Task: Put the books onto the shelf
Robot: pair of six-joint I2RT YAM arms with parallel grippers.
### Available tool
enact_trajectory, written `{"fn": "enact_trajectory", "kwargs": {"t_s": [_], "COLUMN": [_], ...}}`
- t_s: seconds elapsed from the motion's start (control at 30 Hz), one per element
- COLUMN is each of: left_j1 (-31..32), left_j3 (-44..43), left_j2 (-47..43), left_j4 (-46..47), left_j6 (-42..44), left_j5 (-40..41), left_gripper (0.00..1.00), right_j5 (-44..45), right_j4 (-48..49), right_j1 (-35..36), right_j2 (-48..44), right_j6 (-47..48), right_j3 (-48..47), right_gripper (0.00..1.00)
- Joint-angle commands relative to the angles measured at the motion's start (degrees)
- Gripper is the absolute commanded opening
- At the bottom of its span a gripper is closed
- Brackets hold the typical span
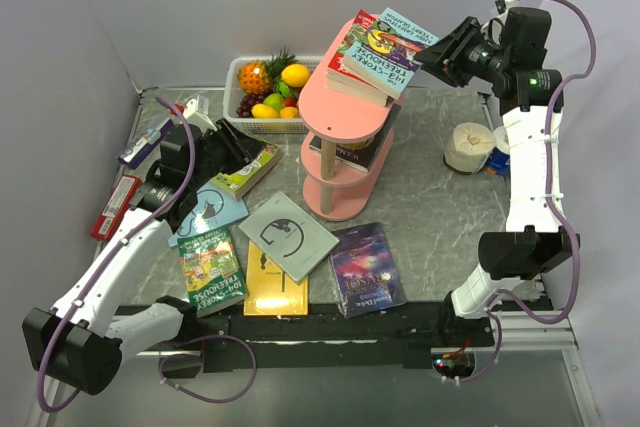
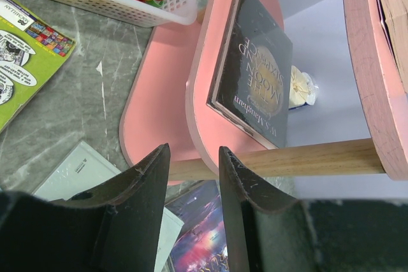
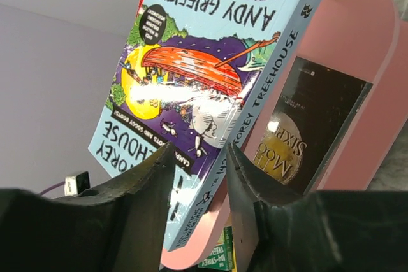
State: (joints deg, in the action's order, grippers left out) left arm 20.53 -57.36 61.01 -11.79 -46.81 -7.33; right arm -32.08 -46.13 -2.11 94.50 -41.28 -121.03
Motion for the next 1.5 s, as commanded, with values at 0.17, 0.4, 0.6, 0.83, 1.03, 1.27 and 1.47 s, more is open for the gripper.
{"fn": "enact_trajectory", "kwargs": {"t_s": [0.17, 0.4, 0.6, 0.83, 1.03, 1.27, 1.47], "left_j1": [-0.2, -0.2, -0.3, -1.1, -2.2, -2.2, -2.2], "left_j3": [0.4, 0.4, -2.6, -20.9, -38.8, -49.2, -51.8], "left_j2": [-0.5, -0.5, 0.8, 8.0, 19.6, 30.6, 36.1], "left_j4": [2.2, 2.3, 2.2, 0.7, -1.8, -3.3, -2.2], "left_j6": [-0.7, -0.5, -0.9, -0.2, 0.9, 0.3, -1.4], "left_j5": [-0.9, -0.5, 0.4, 6.3, 2.2, -7.2, -12.6], "left_gripper": [0.43, 0.43, 0.43, 0.43, 0.45, 0.44, 0.41], "right_j5": [0.1, -0.4, -0.2, 1.2, 2.2, 4.2, 4.2], "right_j4": [2.0, 1.6, 1.9, 4.6, 3.9, 3.5, 5.4], "right_j1": [0.7, 1.7, 3.2, 3.4, 3.6, 3.6, 3.7], "right_j2": [-0.7, 1.9, 3.0, 0.5, 0.1, 0.8, 1.3], "right_j6": [0.5, 0.4, 0.1, -0.4, 0.5, 0.8, 0.4], "right_j3": [-0.4, -4.3, -5.8, -0.7, -1.3, -2.2, -1.9], "right_gripper": [0.41, 0.42, 0.43, 0.45, 0.48, 0.49, 0.43]}}
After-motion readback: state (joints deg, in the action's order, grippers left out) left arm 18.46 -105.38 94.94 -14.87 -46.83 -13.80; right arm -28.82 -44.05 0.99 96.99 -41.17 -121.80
